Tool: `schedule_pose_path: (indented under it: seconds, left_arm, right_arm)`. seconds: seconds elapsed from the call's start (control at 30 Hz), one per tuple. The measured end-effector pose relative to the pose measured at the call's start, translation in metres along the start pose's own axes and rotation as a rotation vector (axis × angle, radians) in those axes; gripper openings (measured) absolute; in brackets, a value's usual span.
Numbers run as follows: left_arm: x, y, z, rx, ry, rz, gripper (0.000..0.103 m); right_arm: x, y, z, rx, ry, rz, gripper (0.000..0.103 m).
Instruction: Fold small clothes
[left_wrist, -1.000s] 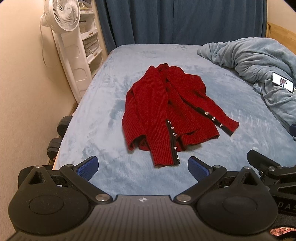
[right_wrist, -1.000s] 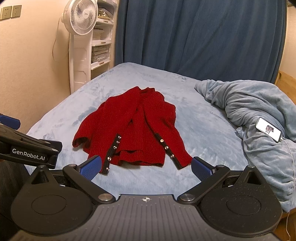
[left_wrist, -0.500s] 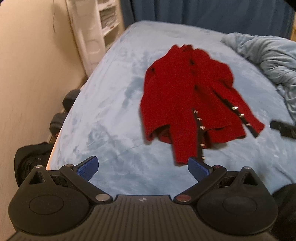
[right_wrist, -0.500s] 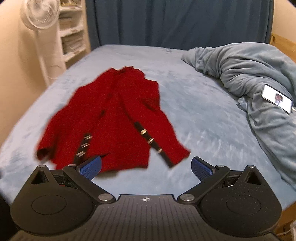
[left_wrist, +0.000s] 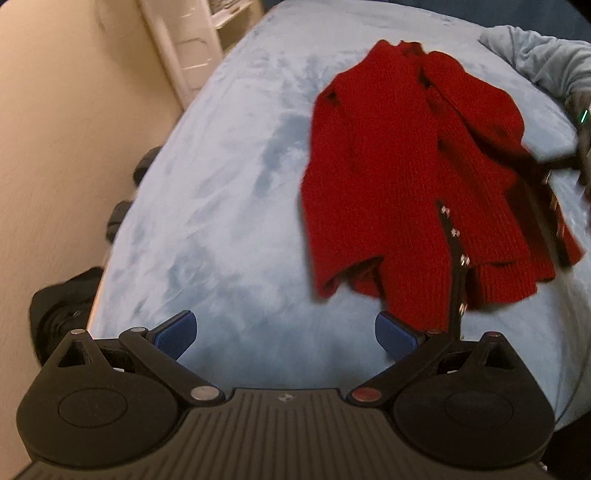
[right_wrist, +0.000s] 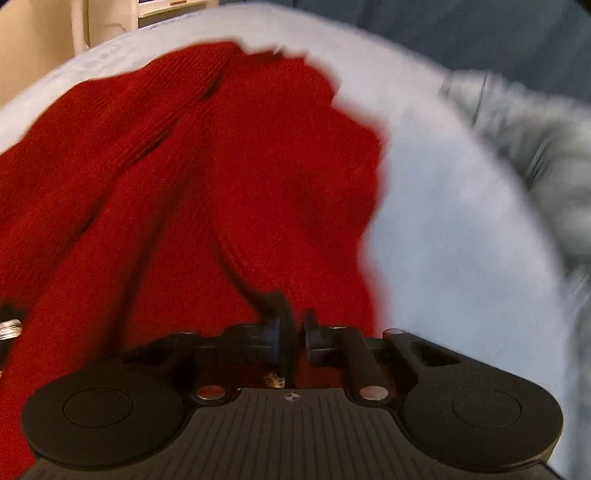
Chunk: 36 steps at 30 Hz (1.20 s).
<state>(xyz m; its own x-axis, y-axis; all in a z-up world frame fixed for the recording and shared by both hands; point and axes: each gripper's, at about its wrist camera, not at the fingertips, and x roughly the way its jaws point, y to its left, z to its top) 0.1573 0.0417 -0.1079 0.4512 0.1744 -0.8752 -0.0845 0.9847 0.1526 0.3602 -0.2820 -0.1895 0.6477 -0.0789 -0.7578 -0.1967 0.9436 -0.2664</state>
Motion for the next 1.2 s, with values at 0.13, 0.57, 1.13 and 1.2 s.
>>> schedule_pose_path:
  seconds: [0.13, 0.57, 1.13, 1.2]
  left_arm:
    - [0.017, -0.031, 0.022, 0.051, 0.004, -0.029, 0.103]
    - [0.043, -0.086, 0.035, 0.105, 0.034, -0.161, 0.103]
    - [0.031, -0.056, 0.082, 0.106, -0.009, -0.315, 0.008]
    - [0.008, -0.011, 0.117, 0.004, -0.154, -0.24, 0.008]
  right_arm:
    - [0.006, -0.114, 0.07, 0.105, -0.113, -0.398, 0.008]
    - [-0.018, -0.083, -0.1, 0.662, 0.141, 0.344, 0.073]
    - [-0.041, 0.021, -0.11, 0.547, 0.151, 0.47, 0.01]
    - [-0.042, 0.012, -0.115, 0.559, 0.146, 0.471, 0.01]
